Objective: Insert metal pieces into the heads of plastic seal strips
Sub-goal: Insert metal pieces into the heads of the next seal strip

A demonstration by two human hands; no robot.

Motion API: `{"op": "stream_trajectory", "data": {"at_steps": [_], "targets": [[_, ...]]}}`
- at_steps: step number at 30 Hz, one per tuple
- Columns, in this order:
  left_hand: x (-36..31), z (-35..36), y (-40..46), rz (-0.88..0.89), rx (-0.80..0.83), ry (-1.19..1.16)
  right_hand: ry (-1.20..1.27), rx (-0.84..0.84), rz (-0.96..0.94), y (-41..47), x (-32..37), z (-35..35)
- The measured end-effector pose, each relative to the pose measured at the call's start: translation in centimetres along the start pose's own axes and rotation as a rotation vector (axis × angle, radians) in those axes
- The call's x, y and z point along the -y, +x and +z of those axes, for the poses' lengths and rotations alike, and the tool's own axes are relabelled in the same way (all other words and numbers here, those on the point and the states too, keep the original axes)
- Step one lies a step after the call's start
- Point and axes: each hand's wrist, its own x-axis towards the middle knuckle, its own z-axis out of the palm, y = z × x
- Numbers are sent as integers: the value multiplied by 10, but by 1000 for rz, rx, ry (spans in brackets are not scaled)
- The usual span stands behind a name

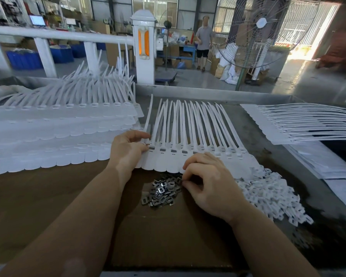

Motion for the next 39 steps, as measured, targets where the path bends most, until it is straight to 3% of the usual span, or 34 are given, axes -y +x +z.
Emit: {"op": "stream_trajectory", "data": {"at_steps": [7,39], "targets": [[-1,0,0,-6,4,-7,-12,-201,57,1,-4,-1],[0,-1,0,-33,-1,0,156,-449,307,1,-15,-1]]}}
